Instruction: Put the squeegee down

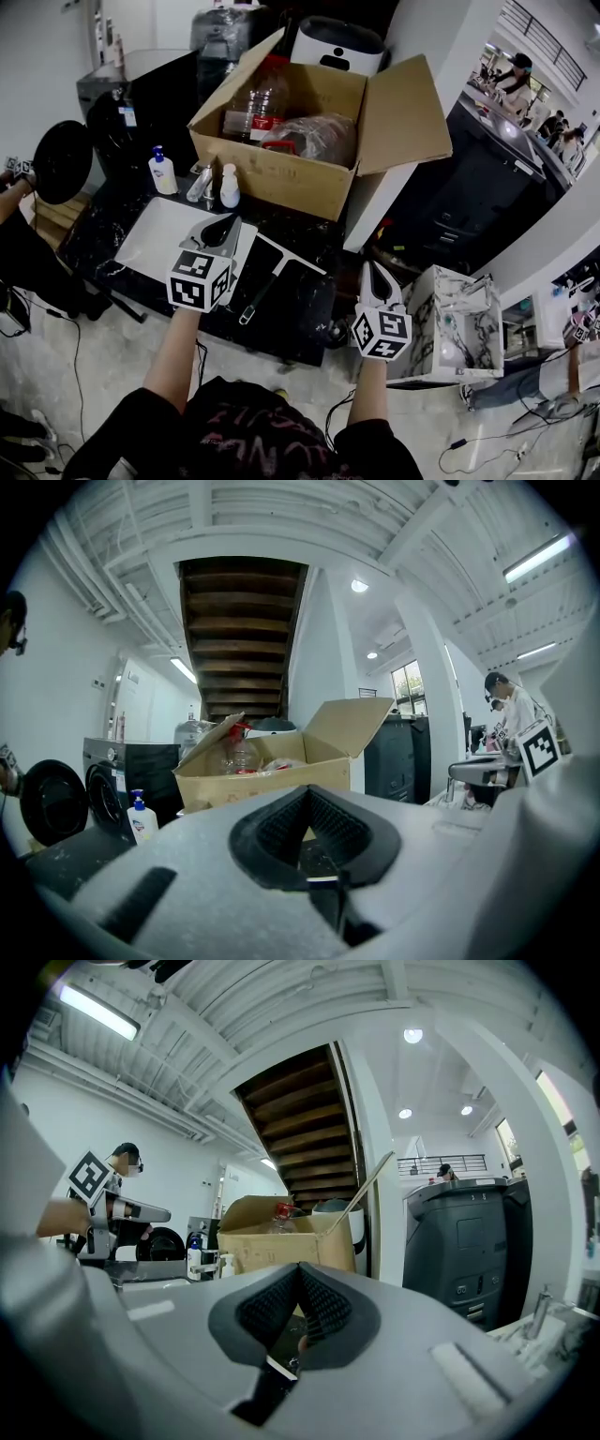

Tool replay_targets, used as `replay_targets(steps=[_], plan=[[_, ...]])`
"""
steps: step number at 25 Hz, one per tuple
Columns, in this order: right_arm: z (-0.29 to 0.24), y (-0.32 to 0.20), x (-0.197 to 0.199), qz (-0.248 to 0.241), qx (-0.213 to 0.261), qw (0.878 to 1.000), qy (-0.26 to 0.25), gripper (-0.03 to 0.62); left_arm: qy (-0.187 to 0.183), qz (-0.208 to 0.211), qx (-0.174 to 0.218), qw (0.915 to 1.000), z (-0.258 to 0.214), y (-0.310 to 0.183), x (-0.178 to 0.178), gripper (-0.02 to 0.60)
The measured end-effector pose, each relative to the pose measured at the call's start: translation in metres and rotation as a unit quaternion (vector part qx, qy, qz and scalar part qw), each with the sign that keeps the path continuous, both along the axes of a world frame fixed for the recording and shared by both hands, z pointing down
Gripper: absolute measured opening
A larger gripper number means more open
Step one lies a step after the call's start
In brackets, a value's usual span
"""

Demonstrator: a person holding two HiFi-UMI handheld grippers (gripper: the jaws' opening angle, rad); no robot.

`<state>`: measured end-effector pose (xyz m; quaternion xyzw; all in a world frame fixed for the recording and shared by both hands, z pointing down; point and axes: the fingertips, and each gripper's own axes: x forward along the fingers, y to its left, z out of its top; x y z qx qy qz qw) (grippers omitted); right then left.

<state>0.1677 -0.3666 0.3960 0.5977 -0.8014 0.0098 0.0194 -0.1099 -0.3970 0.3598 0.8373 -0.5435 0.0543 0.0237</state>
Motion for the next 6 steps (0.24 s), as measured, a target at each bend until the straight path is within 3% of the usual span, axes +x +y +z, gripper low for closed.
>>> replay_targets(steps=[6], plan=[[-0.0009, -0.0026, 0.0015, 0.002, 0.001, 1.000, 0.000, 0.009, -0.001, 0.005, 0.002, 1.0000, -0.0007, -0.0024, 0.0026, 0.003]])
